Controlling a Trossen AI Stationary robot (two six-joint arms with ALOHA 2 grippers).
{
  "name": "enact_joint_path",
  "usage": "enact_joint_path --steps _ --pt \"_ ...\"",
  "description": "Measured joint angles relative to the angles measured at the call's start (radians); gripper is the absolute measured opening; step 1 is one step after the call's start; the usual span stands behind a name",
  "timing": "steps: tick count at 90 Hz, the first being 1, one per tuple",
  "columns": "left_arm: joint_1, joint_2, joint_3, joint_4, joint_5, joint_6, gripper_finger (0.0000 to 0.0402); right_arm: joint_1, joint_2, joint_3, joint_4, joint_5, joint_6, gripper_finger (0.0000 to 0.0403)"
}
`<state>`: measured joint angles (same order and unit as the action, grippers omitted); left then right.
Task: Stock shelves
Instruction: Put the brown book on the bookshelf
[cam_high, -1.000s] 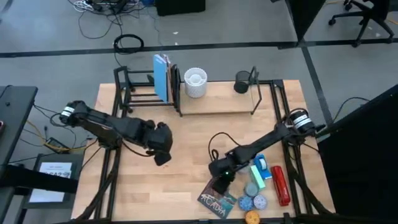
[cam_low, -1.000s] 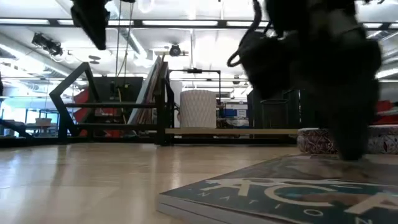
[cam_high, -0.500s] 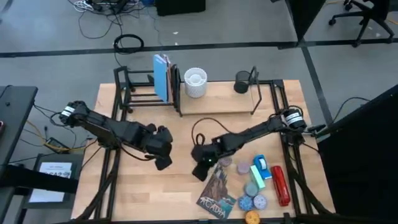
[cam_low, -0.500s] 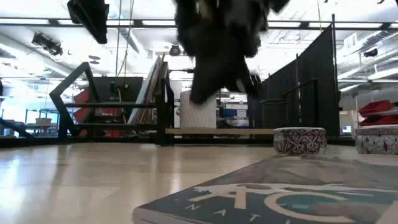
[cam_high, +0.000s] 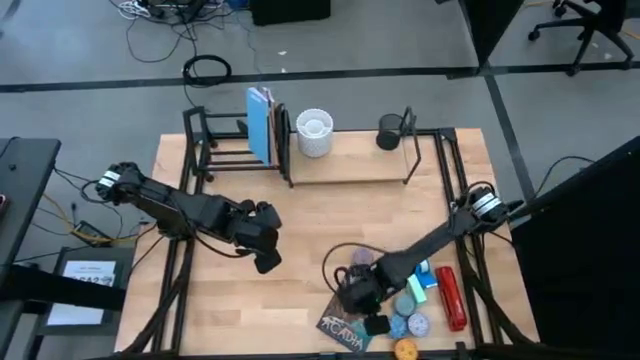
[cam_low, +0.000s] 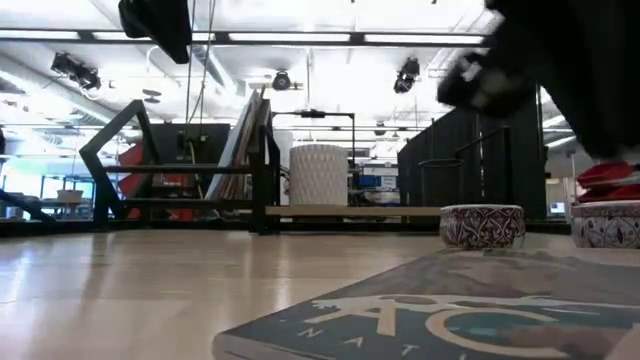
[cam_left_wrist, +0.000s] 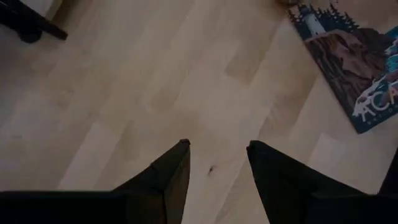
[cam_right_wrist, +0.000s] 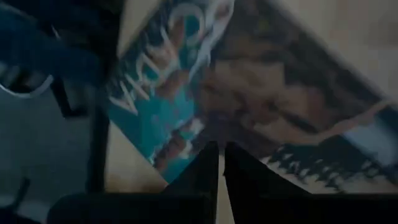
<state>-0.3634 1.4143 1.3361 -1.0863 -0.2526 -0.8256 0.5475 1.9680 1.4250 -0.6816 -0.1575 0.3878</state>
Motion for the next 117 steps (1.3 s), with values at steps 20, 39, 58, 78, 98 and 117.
enact_joint_path --steps 20,39,58,78,98,117 --pt "0.000 0.000 0.000 0.002 0.010 -0.040 0.0147 -0.053 0.110 0.001 0.095 -0.004 -0.024 0.0000" --pt "-0.011 0.000 0.000 -0.002 0.022 -0.081 0.0147 -0.141 0.136 0.000 0.234 0.027 -0.170 0.0000" --pt "-0.012 -0.001 -0.014 0.003 0.018 -0.153 0.0147 -0.170 0.077 -0.007 0.175 0.165 -0.276 0.0000" --pt "-0.012 -0.001 -0.133 0.139 0.062 -0.207 0.0147 -0.198 -0.103 -0.006 0.177 0.294 -0.204 0.0000" --pt "-0.012 0.000 -0.252 0.333 0.078 -0.284 0.0147 -0.205 -0.276 -0.004 0.054 0.301 -0.122 0.0000" --pt "-0.012 0.000 -0.294 0.334 0.055 -0.313 0.0147 -0.202 -0.323 -0.004 -0.015 0.305 -0.291 0.0000"
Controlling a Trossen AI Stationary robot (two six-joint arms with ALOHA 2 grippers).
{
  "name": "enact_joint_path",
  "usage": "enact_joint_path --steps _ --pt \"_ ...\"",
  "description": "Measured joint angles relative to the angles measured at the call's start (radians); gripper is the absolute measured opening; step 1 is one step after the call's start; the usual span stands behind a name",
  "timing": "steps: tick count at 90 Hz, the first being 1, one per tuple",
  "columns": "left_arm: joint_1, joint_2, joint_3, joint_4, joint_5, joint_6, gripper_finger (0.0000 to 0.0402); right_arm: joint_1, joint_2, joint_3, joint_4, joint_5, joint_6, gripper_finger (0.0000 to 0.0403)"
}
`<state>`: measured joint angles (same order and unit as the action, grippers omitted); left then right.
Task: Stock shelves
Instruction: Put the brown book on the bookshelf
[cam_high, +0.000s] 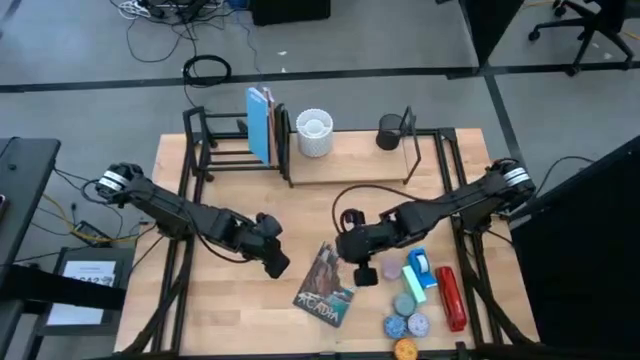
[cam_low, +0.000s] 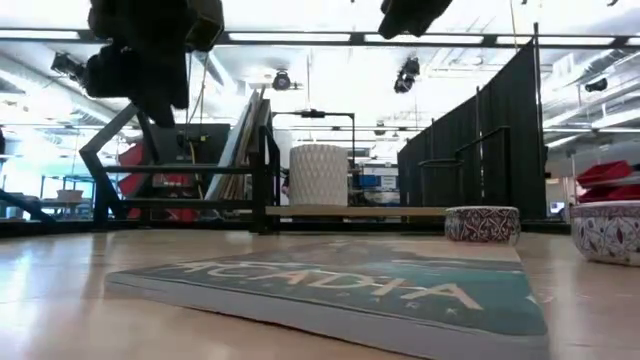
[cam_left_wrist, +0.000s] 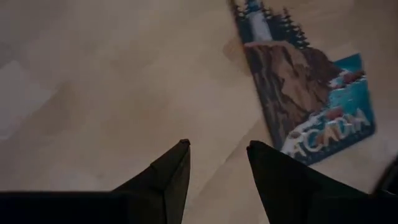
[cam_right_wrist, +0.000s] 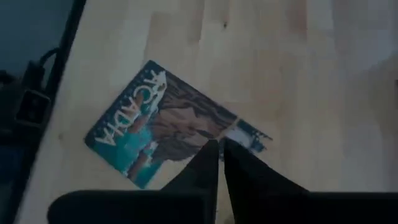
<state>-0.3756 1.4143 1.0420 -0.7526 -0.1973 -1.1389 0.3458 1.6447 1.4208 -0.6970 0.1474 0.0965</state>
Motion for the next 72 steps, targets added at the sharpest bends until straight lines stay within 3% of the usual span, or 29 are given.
enact_joint_path --steps 22,40,50,62,72 --pt "0.000 0.000 -0.015 -0.001 -0.149 0.006 0.0147 -0.014 0.024 -0.025 0.092 0.000 -0.200 0.0000" --pt "-0.017 0.000 -0.015 0.000 -0.329 0.010 0.0147 -0.015 0.031 -0.071 0.237 -0.002 -0.226 0.0000" --pt "-0.045 0.017 -0.015 0.003 -0.423 0.009 0.0147 -0.006 0.086 -0.098 0.231 -0.086 -0.108 0.0000" --pt "-0.081 0.069 -0.015 0.009 -0.435 -0.053 0.0147 0.034 0.213 -0.105 0.244 -0.221 0.151 0.0000" --pt "-0.110 0.134 -0.015 0.030 -0.429 -0.098 0.0147 0.102 0.341 -0.093 0.263 -0.128 0.281 0.0000"
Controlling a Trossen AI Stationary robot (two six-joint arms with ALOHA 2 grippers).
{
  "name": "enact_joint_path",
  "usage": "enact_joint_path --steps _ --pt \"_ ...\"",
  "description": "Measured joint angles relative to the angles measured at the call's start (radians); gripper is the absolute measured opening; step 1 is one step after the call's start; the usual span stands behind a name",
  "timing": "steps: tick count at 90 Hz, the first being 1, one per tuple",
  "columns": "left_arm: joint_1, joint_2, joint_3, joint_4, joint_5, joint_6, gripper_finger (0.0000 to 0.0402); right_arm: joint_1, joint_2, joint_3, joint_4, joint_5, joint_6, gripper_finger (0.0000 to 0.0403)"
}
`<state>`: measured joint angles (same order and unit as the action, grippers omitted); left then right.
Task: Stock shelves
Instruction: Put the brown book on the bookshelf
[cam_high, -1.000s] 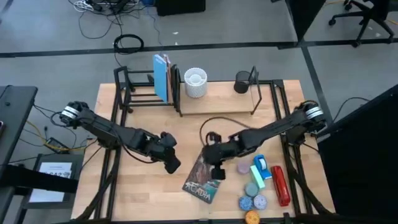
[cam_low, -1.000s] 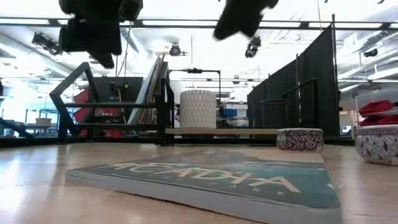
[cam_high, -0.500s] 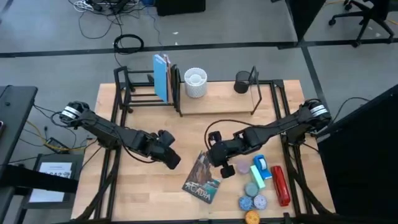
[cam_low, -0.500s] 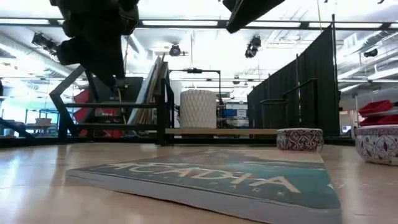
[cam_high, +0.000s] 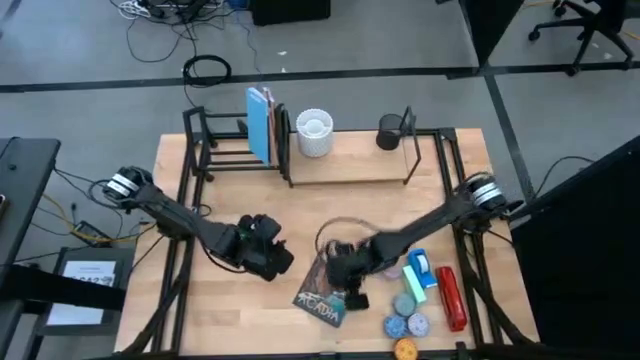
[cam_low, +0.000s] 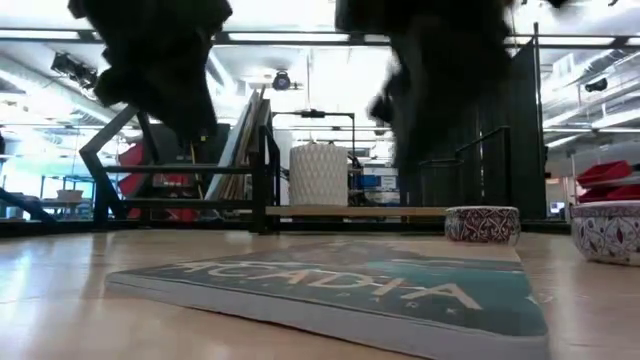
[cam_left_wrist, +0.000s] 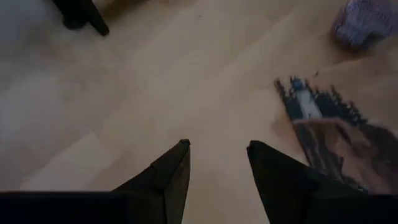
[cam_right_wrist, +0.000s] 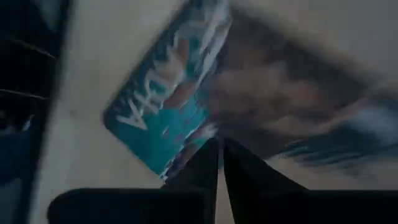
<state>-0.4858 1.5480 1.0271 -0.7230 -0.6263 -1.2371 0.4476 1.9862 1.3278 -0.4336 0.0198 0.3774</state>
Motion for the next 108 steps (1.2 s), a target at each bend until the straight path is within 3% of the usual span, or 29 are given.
enact_joint_path --steps 17,36,57,70,83,108 --pt "-0.044 0.127 0.000 0.176 0.049 -0.029 0.0147 0.024 0.156 0.086 0.053 0.047 0.203 0.0000" --pt "-0.054 0.220 0.000 0.271 0.122 -0.056 0.0169 -0.005 0.243 0.193 0.135 0.088 0.061 0.0000" --pt "-0.039 0.250 -0.003 0.207 0.172 -0.078 0.0260 0.005 0.192 0.272 0.010 0.202 -0.139 0.0000" --pt "-0.042 0.247 0.001 0.217 0.223 -0.090 0.0305 0.028 0.134 0.281 -0.080 0.138 -0.099 0.0000" --pt "-0.029 0.259 0.001 0.222 0.236 -0.114 0.0310 0.062 0.138 0.274 -0.242 0.087 0.015 0.0000" --pt "-0.028 0.266 -0.003 0.334 0.271 -0.109 0.0296 0.020 0.134 0.119 -0.073 0.122 0.096 0.0000"
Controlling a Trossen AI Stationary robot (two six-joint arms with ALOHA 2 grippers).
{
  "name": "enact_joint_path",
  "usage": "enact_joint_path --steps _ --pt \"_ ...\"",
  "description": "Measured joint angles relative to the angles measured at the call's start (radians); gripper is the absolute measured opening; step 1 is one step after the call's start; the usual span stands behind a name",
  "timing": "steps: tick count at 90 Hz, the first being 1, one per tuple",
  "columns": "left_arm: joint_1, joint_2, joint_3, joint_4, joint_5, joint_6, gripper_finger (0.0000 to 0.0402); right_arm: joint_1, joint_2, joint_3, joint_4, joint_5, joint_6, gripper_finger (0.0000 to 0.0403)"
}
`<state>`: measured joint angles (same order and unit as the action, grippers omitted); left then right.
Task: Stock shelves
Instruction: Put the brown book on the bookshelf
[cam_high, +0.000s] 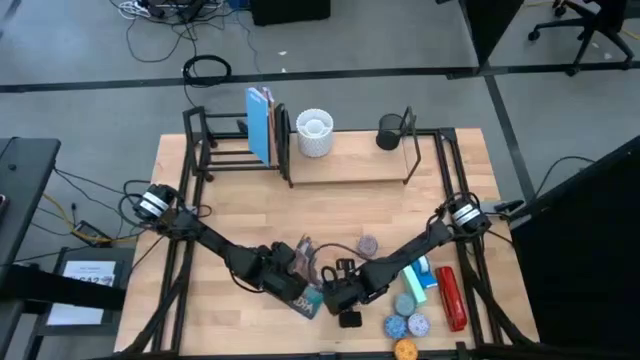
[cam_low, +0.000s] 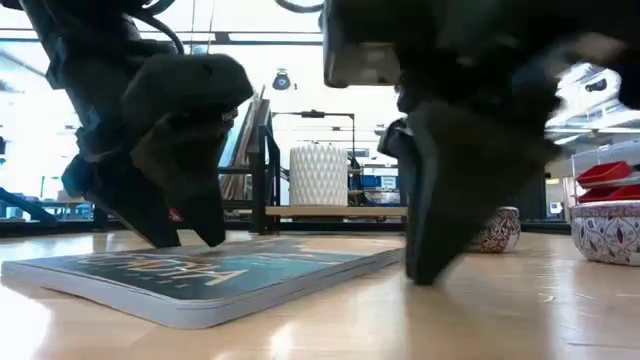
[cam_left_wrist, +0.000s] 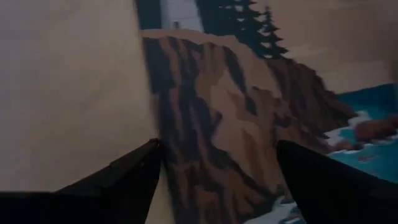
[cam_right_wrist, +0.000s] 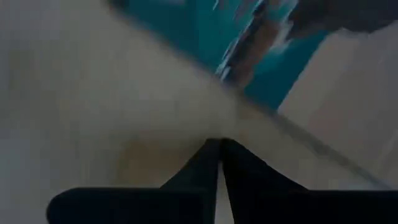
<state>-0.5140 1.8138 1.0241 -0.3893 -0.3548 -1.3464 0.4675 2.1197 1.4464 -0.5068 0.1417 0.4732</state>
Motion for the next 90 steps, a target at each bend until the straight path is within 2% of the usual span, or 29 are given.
enact_joint_path --steps 22,45,55,74,90 --pt "-0.007 0.003 -0.109 0.247 -0.023 -0.032 0.0292 -0.051 -0.001 -0.045 0.082 -0.036 -0.069 0.0000" --pt "-0.026 0.000 -0.150 0.434 -0.033 -0.023 0.0292 -0.056 0.000 -0.045 0.079 -0.042 -0.101 0.0000" --pt "-0.030 -0.021 -0.152 0.461 -0.013 0.008 0.0292 -0.050 0.000 -0.045 0.074 -0.041 -0.102 0.0000" --pt "-0.049 -0.095 -0.154 0.454 0.091 0.074 0.0291 -0.035 0.001 -0.044 0.048 -0.029 -0.111 0.0000" --pt "-0.060 -0.119 -0.202 0.575 0.053 0.077 0.0291 -0.033 0.003 -0.044 0.049 -0.018 -0.107 0.0000"
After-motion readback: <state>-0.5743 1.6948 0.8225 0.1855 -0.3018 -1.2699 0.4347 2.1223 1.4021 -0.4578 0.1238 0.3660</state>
